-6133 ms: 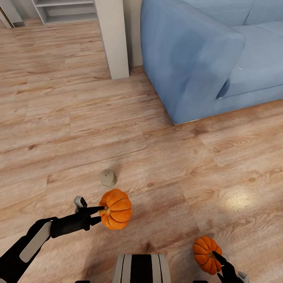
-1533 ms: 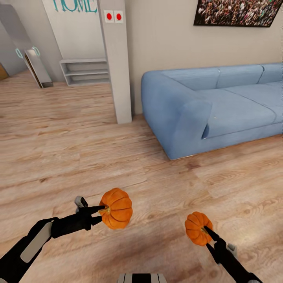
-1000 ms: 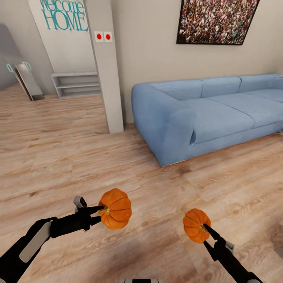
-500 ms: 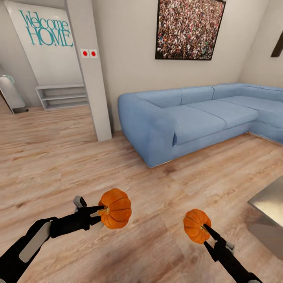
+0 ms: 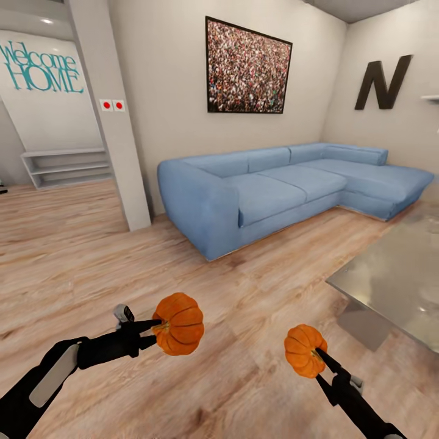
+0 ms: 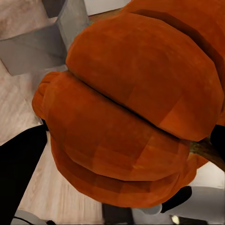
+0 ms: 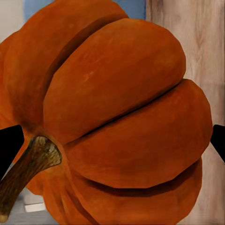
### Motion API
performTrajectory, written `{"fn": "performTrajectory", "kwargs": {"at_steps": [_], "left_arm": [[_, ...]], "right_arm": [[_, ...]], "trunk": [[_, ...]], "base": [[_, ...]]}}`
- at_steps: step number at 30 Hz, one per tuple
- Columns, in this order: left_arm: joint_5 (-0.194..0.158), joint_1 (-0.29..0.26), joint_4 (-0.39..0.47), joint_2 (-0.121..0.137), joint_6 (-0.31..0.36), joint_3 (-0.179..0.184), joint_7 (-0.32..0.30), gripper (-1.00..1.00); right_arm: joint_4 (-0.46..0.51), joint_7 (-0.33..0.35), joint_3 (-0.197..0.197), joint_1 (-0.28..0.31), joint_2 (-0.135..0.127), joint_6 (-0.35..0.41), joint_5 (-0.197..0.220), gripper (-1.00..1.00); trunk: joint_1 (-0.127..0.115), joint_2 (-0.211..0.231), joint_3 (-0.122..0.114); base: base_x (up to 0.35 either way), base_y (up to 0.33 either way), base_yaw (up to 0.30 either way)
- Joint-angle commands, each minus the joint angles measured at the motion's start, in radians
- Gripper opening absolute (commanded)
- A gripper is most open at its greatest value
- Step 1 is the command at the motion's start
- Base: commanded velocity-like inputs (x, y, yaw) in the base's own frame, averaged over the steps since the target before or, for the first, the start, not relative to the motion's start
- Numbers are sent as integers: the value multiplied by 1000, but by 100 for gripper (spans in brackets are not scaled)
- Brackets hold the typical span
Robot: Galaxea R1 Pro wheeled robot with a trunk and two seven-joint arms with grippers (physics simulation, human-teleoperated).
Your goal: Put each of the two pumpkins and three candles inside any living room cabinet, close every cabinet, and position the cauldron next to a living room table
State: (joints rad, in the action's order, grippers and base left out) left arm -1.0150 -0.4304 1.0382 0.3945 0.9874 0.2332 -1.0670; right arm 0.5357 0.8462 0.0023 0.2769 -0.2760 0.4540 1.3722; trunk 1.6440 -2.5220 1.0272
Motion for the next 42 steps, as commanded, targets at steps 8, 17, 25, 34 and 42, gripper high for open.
{"fn": "performTrajectory", "kwargs": {"at_steps": [8, 17, 25, 34, 42], "left_arm": [[-11, -1, -1, 0, 8, 1, -1, -100], [-11, -1, -14, 0, 8, 1, -1, -100], [-13, -1, -20, 1, 8, 0, -1, -100], [-11, -1, -20, 1, 8, -2, -1, -100], [-10, -1, -21, 1, 8, -4, -1, -100]], "right_arm": [[0, 1, -1, 0, 0, 11, 11, -100], [0, 1, -1, 0, -1, 11, 11, -100], [-1, 1, -1, 1, 3, 11, 11, -100], [-1, 1, -1, 1, 4, 11, 11, -100], [-2, 1, -1, 0, 3, 11, 11, -100]], "trunk": [[-4, 1, -36], [-8, 4, -77], [-12, 5, -113], [-14, 7, -139], [-14, 7, -144]], "base": [[-81, 0, -271], [-4, 0, -271], [-284, 0, -271], [-344, 0, -271], [-178, -5, -271]]}}
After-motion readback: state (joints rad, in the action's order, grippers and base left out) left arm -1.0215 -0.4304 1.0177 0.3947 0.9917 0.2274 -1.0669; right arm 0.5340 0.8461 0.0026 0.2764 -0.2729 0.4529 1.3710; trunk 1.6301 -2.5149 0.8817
